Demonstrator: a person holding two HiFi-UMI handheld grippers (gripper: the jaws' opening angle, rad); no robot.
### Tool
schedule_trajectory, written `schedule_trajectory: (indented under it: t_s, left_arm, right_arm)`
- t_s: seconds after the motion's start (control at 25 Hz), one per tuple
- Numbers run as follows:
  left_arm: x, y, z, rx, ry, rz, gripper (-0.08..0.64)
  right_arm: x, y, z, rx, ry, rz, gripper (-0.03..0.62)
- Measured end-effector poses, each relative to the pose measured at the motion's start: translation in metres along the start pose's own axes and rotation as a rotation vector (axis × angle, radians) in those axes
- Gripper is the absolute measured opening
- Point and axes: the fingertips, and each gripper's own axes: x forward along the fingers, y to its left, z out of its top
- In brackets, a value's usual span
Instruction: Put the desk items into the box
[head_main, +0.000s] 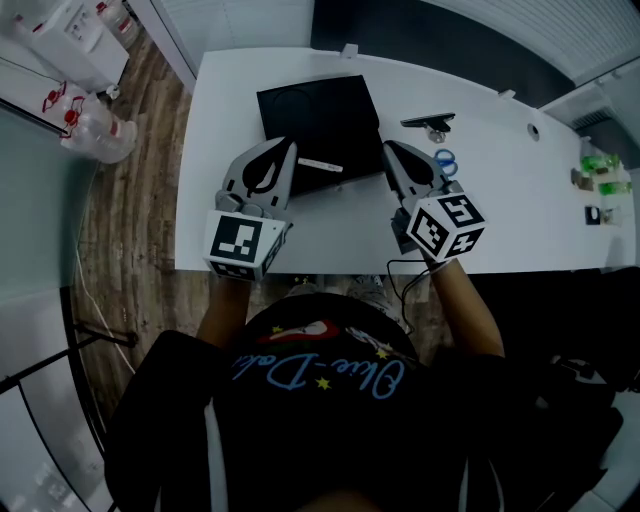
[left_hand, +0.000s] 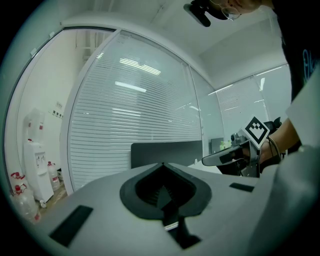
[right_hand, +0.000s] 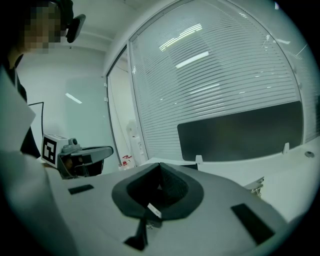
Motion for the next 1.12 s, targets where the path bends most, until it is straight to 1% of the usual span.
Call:
schedule_trajectory:
  t_s: [0.12,0.44,0.8,0.96,1.04,1.12]
  left_arm:
    - [0.008,-0.006,-0.004,-0.005,0.007,-0.01,0.006]
    - [0.044,-0.035,-0.001,-0.007,0.016,-0.036,0.006]
    - [0.082,-0.064,0.005,0.001,0.018,-0.048,0.006]
    - [0.091,-0.072,0.005,0.008,0.035,-0.033,0.006]
    - [0.094,-0.074,0.007,0.008,0.043,-0.011,0.006]
    - [0.098,-0.077,0.008,0.006,0.036,-0.005,0.006]
  right_arm:
    - [-0.004,-0.01,0.0,-0.007,-0.004,-0.018,0.009]
    - [-0.025,-0.062,-0.005,0.003,0.006,-0.079,0.011]
    - [-0.041,-0.112,-0.003,0.01,0.009,-0.107,0.011]
    - [-0.045,-0.132,-0.005,0.0,0.017,-0.116,0.011]
    - [-0.046,-0.138,-0.007,0.0,0.024,-0.104,0.011]
    - [-0.047,-0.145,-0.008,0.005,0.024,-0.095,0.011]
